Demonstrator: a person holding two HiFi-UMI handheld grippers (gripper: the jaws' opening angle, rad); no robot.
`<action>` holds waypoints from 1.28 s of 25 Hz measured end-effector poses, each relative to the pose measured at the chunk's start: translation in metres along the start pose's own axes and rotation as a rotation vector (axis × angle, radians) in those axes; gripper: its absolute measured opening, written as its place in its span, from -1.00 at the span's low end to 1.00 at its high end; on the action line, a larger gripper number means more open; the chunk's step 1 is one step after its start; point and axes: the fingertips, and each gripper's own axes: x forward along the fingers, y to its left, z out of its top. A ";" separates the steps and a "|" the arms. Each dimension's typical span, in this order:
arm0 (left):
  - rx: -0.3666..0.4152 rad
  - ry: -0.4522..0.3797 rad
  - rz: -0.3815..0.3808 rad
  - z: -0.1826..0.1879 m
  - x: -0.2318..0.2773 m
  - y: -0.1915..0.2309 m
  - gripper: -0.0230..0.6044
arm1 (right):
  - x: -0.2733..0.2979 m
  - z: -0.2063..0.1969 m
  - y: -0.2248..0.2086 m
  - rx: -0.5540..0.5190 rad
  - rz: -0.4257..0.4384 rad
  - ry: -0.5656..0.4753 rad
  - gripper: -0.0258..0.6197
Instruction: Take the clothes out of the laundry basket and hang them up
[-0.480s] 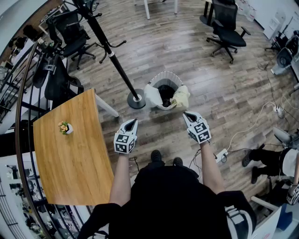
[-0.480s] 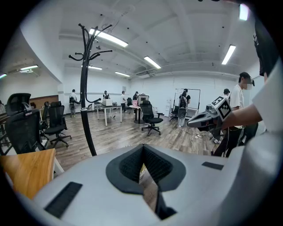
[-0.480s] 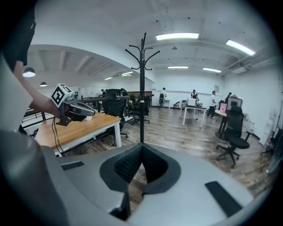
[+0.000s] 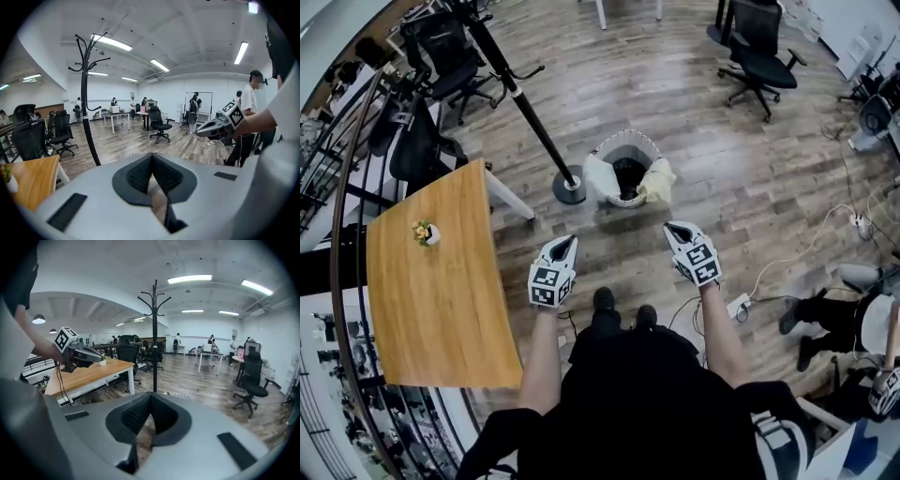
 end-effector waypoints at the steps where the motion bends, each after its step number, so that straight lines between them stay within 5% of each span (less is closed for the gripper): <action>1: -0.001 -0.003 0.007 -0.001 -0.003 -0.004 -0.86 | -0.003 -0.002 0.001 -0.003 0.005 -0.002 -0.90; 28: -0.023 -0.029 0.094 -0.005 -0.017 -0.029 -0.85 | -0.018 0.004 0.003 -0.038 0.044 -0.071 -0.89; 32: -0.036 -0.057 0.098 -0.001 -0.017 -0.029 -0.83 | -0.017 0.010 0.000 -0.042 0.021 -0.087 -0.47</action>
